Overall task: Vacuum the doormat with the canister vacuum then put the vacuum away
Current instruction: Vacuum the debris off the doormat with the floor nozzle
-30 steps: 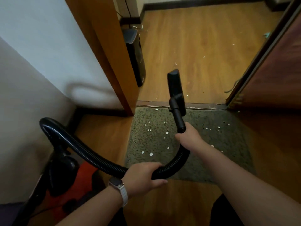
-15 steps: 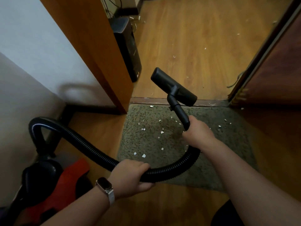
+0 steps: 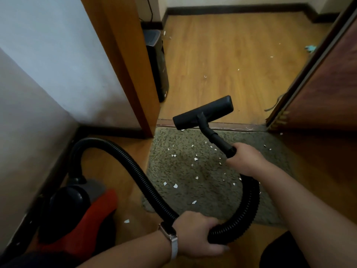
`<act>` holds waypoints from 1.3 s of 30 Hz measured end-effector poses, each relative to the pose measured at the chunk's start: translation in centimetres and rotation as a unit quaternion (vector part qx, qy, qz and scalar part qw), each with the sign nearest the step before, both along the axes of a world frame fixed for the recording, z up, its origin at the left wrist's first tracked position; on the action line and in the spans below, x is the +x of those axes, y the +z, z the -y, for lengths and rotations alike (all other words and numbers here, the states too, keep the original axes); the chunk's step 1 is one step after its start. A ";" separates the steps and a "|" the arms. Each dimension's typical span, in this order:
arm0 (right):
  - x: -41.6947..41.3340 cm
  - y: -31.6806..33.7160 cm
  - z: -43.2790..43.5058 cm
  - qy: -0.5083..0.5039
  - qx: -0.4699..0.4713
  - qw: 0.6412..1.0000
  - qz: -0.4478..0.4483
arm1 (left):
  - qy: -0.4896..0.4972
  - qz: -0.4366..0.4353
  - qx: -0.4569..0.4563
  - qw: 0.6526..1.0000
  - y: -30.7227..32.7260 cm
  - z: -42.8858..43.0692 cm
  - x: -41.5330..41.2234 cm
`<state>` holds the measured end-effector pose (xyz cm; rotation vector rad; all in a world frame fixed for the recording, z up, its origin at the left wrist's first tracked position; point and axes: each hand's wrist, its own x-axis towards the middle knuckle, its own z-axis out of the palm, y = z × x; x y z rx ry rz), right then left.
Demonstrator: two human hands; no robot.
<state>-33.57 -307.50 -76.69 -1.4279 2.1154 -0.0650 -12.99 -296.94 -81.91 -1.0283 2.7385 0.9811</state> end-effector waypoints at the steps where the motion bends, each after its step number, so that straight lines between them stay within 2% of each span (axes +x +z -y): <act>1: -0.1 0.0 -0.1 -0.007 -0.001 1.000 0.005 | -0.006 -0.003 -0.022 1.000 -0.3 0.7 0.6; 5: -0.8 -0.4 -1.3 -0.009 -0.022 1.000 -0.016 | -0.042 0.002 -0.064 0.997 -0.4 3.6 2.2; 8: -1.8 0.4 -2.5 0.004 -0.028 0.997 -0.072 | -0.012 -0.025 -0.058 0.998 0.2 5.4 2.2; 12: -2.4 2.2 -4.1 0.015 -0.057 0.993 -0.101 | 0.101 -0.056 -0.050 0.992 1.5 7.6 2.6; 16: -2.8 3.2 -5.3 0.044 -0.079 0.992 -0.091 | 0.287 -0.119 -0.087 0.946 4.5 10.8 3.4; 19: -3.2 3.4 -5.7 0.061 -0.065 0.995 -0.050 | 0.357 -0.093 -0.103 0.924 5.8 13.6 5.4; 24: -2.6 3.4 -5.1 0.115 -0.081 0.989 -0.043 | 0.398 -0.084 -0.050 0.912 5.4 17.7 7.5; 28: -1.5 2.5 -4.2 0.153 -0.109 0.981 -0.039 | 0.432 -0.168 0.102 0.880 4.5 19.2 7.5; 31: -0.8 1.9 -3.6 0.132 -0.122 0.983 -0.039 | 0.444 -0.201 0.116 0.865 3.6 19.0 7.1; 35: 0.6 1.3 -3.2 0.088 -0.115 0.990 0.002 | 0.456 -0.232 0.145 0.847 3.6 18.5 6.1; 39: 2.0 0.9 -3.0 0.033 -0.043 0.995 0.086 | 0.469 -0.264 0.203 0.818 3.9 18.0 5.7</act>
